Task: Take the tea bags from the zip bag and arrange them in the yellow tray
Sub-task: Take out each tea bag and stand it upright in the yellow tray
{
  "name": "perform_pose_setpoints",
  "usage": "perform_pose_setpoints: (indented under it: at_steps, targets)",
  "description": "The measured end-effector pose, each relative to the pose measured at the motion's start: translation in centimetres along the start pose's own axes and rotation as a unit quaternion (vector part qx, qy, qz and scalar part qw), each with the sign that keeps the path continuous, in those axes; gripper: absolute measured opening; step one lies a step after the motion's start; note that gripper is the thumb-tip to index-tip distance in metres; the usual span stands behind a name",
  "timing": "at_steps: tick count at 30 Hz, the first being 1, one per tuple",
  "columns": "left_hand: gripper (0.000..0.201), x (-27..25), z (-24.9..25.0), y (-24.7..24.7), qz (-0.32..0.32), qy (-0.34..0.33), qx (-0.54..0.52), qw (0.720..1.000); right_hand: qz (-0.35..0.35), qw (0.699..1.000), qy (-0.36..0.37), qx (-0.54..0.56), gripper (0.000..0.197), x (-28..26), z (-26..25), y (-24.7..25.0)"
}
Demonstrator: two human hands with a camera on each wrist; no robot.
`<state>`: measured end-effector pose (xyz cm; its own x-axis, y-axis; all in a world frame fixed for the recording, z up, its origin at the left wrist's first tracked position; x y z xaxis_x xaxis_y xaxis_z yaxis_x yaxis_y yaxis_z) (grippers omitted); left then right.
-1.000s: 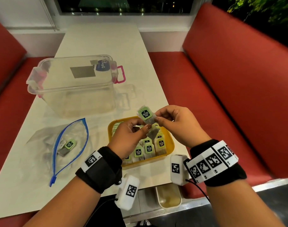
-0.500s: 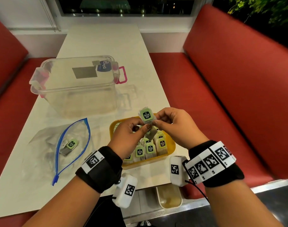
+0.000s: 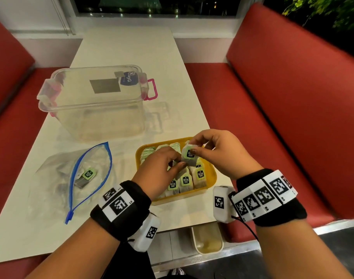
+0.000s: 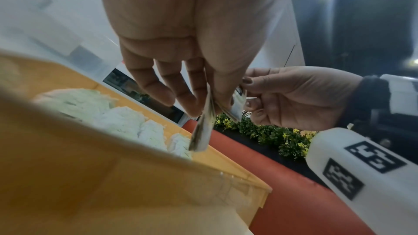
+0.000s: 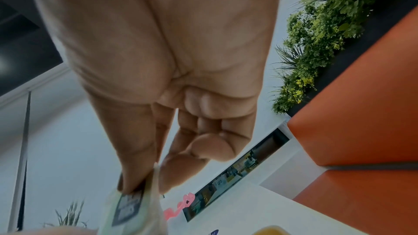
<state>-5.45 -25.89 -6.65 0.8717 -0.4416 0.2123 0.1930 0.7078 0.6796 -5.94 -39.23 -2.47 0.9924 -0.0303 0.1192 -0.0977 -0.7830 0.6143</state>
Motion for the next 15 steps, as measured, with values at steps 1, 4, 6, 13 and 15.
perform_pose_setpoints:
  at_steps: [1, 4, 6, 13, 15]
  targets:
    - [0.015, -0.1, 0.1, -0.1, -0.002, -0.005, 0.005, 1.0, -0.009, 1.0, 0.002, -0.01, 0.007, 0.0, 0.0, -0.2]
    - [0.003, -0.5, -0.2, -0.2, 0.0, 0.006, 0.005, 1.0, -0.027, 0.999, -0.006, -0.038, 0.003, 0.0, 0.6, -0.4]
    - [0.009, -0.9, -0.9, 0.2, 0.014, 0.022, -0.003, 1.0, -0.059, 0.996, -0.02, -0.064, 0.004, -0.1, 1.3, -0.8]
    - [0.012, -2.0, -2.7, 2.5, 0.07, 0.058, -0.027, 0.995, -0.19, 0.956, -0.059, -0.216, 0.004, -1.3, 4.1, -3.3]
    - [0.014, -2.1, -2.9, 2.6, 0.071, 0.059, -0.026, 0.995, -0.202, 0.948, -0.069, -0.236, 0.007, -1.5, 4.7, -4.0]
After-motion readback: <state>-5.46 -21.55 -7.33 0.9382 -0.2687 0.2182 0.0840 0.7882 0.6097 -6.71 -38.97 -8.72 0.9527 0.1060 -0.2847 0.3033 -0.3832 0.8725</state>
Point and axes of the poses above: each hand's wrist, its own x-axis towards the middle knuckle, its own y-axis out of the back of the hand, z = x × y, the point moved 10 cm from there along x, towards the middle knuckle, and after that the axes turned 5 degrees about z, right-handed, at the moved point
